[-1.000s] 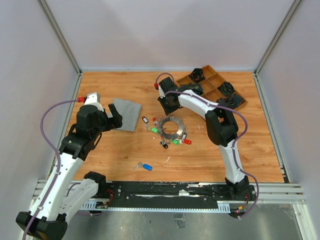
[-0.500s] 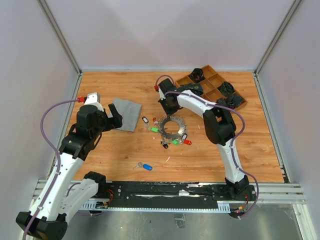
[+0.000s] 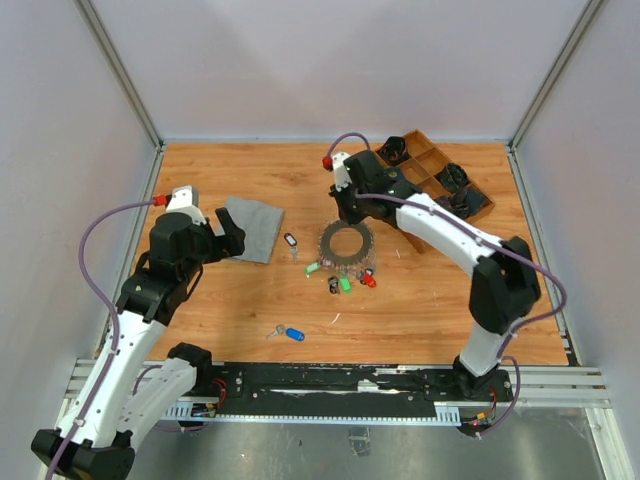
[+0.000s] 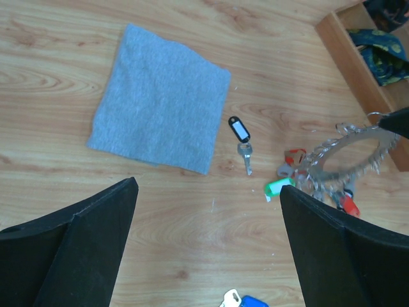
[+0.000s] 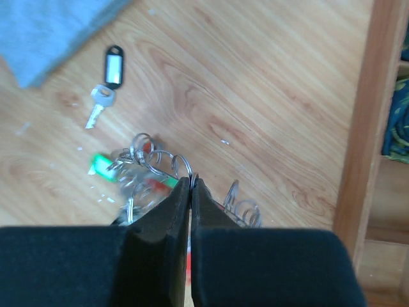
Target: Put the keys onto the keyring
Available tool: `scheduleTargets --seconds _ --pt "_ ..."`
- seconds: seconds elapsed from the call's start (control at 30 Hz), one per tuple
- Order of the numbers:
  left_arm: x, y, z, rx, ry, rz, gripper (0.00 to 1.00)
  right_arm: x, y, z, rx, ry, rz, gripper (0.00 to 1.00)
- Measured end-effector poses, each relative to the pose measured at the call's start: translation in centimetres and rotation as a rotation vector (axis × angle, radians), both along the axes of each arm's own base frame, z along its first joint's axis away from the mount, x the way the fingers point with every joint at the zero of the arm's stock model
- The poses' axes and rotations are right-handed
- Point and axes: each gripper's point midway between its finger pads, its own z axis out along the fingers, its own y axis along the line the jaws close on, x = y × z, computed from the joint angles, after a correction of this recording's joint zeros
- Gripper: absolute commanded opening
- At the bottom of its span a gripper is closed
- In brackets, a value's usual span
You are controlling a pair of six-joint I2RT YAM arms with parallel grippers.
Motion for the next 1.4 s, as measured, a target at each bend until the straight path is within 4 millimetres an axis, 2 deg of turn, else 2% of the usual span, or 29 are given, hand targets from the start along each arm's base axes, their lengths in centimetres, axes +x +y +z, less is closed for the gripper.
scheduleTargets --seconds 0.13,0.33,0.43,0.57,0.73,0.93,1.03,1.13,1.4 --pt "-0.3 -0.6 1.0 -0.027 -0.050 -0.037 1.00 -2.0 -0.4 4.8 0.110 -0.120 0.062 0.00" --pt "-0.8 -2.5 3.1 -0.037 -0.111 -0.171 1.00 -5.9 -2.2 7.4 0.208 -0.259 0.144 0.00" --pt "-1.0 -4.0 4.9 -0.049 -0.169 -0.272 0.96 -8.0 -3.2 9.0 0.257 -0.347 0.194 0.00" --pt "-1.5 -5.8 6.8 -0.074 -0.224 -0.381 0.88 -10.0 -3.7 12.5 0.307 -0.425 0.251 0.00" --pt "-2.9 -10.0 9.2 -0.115 -0.293 -0.559 0.84 -12.3 -4.1 15.2 0.365 -0.473 0.317 0.00" --pt "-6.6 -17.8 10.8 -0.147 -0.339 -0.826 0.76 -13.7 -4.2 17.2 0.407 -0.484 0.343 0.00" --pt "-7.2 -20.3 10.2 -0.142 -0.331 -0.889 0.70 -14.1 -4.0 17.8 0.422 -0.485 0.348 0.00" --pt "-6.4 -21.1 10.1 -0.143 -0.336 -0.873 0.66 -14.8 -3.8 18.2 0.436 -0.488 0.356 0.00" --pt "-4.7 -22.7 11.9 -0.207 -0.397 -0.827 0.62 -16.4 -3.1 19.5 0.473 -0.507 0.350 0.00"
